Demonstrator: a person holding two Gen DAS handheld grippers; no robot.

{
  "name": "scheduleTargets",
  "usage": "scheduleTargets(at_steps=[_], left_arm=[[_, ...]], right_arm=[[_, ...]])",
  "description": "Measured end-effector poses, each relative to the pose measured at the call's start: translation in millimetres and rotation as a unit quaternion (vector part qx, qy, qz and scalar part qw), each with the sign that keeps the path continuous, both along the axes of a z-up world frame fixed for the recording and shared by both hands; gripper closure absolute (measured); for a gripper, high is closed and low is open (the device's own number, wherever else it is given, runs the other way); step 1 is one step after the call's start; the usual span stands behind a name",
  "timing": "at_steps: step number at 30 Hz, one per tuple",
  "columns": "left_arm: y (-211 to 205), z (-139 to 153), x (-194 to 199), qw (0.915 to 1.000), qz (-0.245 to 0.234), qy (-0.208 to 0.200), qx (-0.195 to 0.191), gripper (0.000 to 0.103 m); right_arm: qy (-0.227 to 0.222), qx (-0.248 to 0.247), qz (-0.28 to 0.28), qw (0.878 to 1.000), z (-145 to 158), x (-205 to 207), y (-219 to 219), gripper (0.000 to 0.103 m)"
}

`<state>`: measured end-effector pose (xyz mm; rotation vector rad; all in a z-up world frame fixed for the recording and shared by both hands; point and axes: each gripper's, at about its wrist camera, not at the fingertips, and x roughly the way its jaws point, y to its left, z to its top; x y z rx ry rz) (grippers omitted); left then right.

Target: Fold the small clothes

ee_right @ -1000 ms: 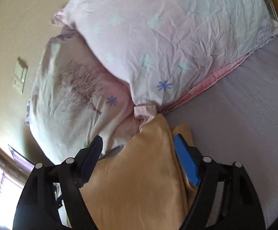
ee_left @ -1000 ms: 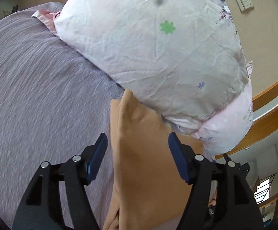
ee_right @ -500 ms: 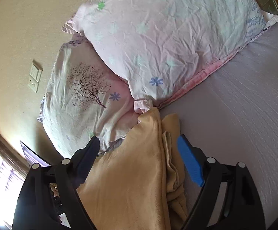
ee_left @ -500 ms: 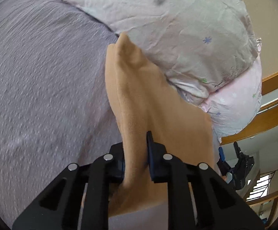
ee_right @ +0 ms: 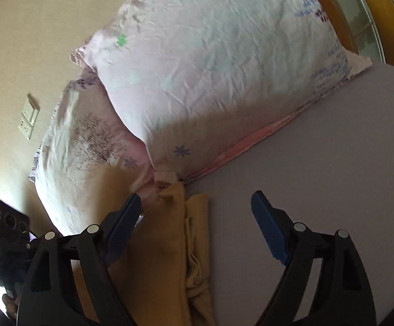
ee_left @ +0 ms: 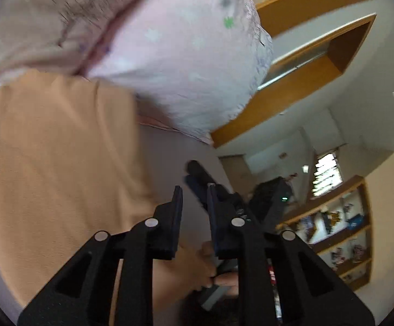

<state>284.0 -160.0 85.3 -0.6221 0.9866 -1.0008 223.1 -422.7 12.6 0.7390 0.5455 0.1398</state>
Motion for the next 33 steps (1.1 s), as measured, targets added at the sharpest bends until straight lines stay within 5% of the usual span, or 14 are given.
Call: scheduleTargets(at_steps=[3, 7, 11, 16, 19, 20, 22, 24, 28, 31, 33], left_arm=[[9, 0, -7, 0.9995, 0.001, -0.004, -0.032, 0.072], [67, 0, -21, 0.9901, 0.092, -0.048, 0.094, 0.062], [114, -28, -26, 0.9720, 0.145, -0.013, 0.184, 0.052], [111, -69, -35, 0.9777, 0.099, 0.051, 0.178, 0.040], [99, -81, -43, 0.9805, 0.086, 0.037, 0.173, 0.034], [95, -83, -47, 0.9812, 0.078, 0.035, 0.173, 0.035], [92, -82, -49, 0.9783, 0.084, 0.025, 0.188, 0.069], [102, -80, -51, 0.9788, 0.090, 0.020, 0.183, 0.084], [143, -52, -81, 0.9745, 0.135, -0.043, 0.174, 0.087], [161, -37, -109, 0.9558, 0.158, -0.096, 0.229, 0.083], [168, -41, -120, 0.9421, 0.172, -0.108, 0.267, 0.079]], right_arm=[[0.031, 0.026, 0.034, 0.999, -10, 11, -2, 0.018], [0.077, 0.053, 0.104, 0.990, -25, 29, 10, 0.018], [0.112, 0.032, 0.170, 0.979, -36, 42, 40, 0.020], [0.112, -0.004, 0.187, 0.976, -38, 41, 58, 0.038], [0.107, 0.002, 0.196, 0.975, -41, 40, 61, 0.058], [0.103, 0.010, 0.199, 0.975, -42, 39, 62, 0.064], [0.089, 0.019, 0.205, 0.975, -41, 36, 65, 0.069], [0.060, 0.034, 0.219, 0.973, -35, 33, 71, 0.072], [0.019, 0.030, 0.291, 0.956, -20, 24, 110, 0.074], [0.070, -0.015, 0.315, 0.946, -28, 30, 138, 0.071], [0.092, -0.025, 0.279, 0.955, -30, 35, 131, 0.056]])
